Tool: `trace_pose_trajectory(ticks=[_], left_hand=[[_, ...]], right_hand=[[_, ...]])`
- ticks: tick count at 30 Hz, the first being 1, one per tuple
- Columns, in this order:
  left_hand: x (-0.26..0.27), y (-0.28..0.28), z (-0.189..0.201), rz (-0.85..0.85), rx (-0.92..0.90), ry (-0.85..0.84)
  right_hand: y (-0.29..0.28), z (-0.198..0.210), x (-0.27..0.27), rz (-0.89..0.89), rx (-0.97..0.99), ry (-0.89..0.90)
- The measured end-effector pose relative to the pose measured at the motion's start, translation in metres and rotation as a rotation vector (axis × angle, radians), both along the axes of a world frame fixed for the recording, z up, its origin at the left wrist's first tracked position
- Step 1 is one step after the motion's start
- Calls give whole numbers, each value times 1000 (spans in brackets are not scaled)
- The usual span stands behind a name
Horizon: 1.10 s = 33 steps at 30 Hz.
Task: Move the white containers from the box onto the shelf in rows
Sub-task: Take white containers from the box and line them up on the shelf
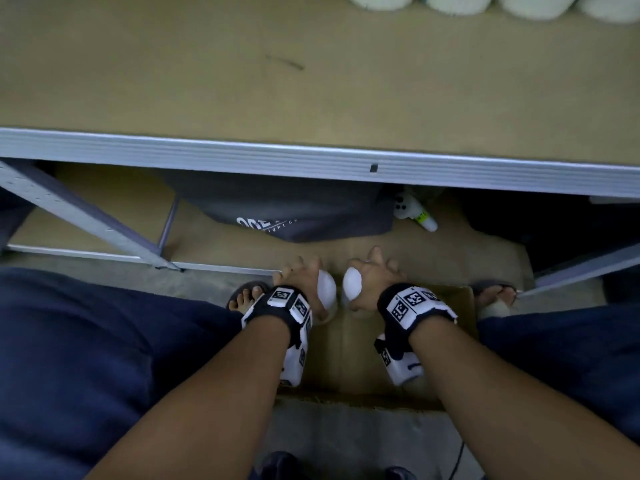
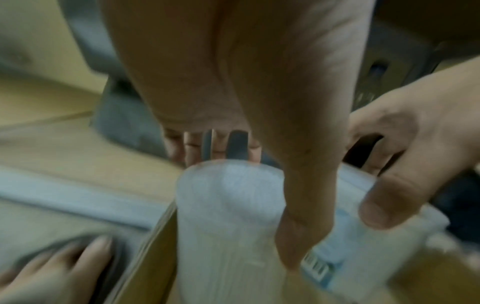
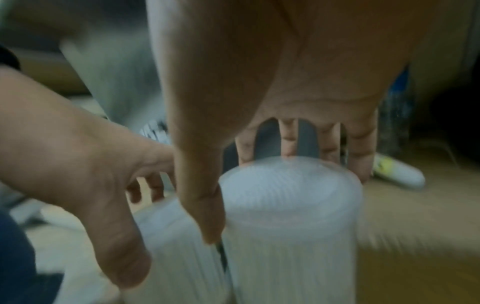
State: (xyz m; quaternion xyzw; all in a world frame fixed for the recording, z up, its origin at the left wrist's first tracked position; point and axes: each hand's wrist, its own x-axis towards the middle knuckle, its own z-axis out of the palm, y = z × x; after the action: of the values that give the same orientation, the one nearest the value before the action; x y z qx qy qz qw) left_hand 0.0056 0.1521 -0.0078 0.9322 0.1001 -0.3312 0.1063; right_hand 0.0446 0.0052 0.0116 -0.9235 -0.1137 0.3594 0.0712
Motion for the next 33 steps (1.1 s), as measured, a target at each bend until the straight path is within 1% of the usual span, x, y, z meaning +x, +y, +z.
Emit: trace_pose_trajectory(ticks=[4,11,20,24,27,33], left_hand=[[6,3,57,49,-92,-83],[-6,9,156,-15,-140,-254],[-28,14,254,-55,-185,-443],[-29,23,287,-38,-185,-555],[-28,32,305,-15,-190,-618],[-19,49,333,58,-219,-611]], right_hand=[[2,57,1,53,28,-94],[-12,156,-18,134,67,-209],[-22,257,-46,164,135,-413],[-17,290,-44,155,189,-477],[-13,307,-36,124,246,-520],[0,317,-14,48,409,-567]])
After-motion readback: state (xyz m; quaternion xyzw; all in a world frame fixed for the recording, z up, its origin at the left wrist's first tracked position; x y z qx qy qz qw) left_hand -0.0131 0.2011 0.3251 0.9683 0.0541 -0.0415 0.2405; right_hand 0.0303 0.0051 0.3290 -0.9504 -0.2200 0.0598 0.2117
